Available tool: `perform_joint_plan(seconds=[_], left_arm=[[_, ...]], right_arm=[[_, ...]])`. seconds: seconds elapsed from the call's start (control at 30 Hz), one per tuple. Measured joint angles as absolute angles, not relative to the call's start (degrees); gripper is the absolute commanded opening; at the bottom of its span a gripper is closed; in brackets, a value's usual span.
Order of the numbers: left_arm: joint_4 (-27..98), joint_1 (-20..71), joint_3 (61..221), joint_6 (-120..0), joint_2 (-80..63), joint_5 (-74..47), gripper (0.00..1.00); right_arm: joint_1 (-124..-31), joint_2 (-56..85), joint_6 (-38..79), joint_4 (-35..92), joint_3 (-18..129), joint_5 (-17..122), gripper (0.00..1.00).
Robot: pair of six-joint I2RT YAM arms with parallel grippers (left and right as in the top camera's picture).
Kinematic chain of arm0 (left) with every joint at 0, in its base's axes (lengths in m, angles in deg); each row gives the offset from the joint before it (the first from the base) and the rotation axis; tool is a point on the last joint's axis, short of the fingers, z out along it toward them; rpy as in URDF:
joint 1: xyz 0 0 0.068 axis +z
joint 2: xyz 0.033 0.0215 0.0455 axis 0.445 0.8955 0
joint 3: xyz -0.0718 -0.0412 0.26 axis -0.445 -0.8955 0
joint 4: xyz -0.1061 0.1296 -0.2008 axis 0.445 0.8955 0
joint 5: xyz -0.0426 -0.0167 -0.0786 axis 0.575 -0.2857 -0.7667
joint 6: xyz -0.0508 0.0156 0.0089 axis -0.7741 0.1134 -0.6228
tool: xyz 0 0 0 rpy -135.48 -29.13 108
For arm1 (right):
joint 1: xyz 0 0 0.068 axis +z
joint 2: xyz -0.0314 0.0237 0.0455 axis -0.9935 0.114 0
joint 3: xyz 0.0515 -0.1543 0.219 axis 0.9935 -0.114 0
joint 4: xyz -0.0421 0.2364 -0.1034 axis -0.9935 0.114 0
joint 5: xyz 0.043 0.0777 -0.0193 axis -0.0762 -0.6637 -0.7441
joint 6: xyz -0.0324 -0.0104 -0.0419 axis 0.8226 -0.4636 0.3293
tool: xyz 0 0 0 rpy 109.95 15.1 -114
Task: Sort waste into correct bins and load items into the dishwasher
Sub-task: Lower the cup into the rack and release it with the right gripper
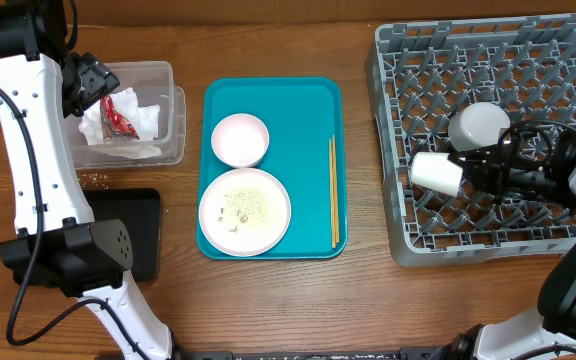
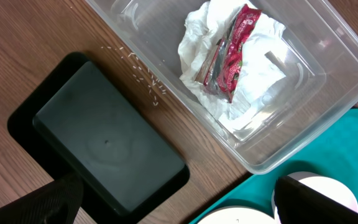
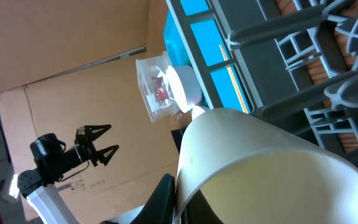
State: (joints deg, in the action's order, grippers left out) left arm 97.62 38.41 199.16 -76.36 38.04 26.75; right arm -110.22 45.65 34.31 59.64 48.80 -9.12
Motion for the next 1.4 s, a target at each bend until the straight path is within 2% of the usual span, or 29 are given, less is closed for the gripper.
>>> perform_joint_plan(seconds=[0.43,0.53,0.8,1.03,1.4], left_arm=[[97.62,38.41,199.16,-76.36,38.04,26.75,1.00],[97.62,38.41,199.16,-76.36,38.04,26.75,1.00],[97.62,38.41,199.16,-76.36,38.04,26.75,1.00],[97.62,38.41,199.16,-76.36,38.04,26.75,1.00],[97.62,38.41,199.16,-76.36,38.04,26.75,1.00]], right_arm=[[-107.20,45.65,34.20,58.17,48.80,-8.20,0.05],[-108.30,45.65,33.90,58.39,48.80,-7.56,0.14],[-109.89,45.65,33.68,59.38,48.80,-3.48,0.24],[-110.13,45.65,33.68,62.96,50.85,0.33,0.26],[-111.86,45.67,30.93,75.46,66.53,18.66,0.31]])
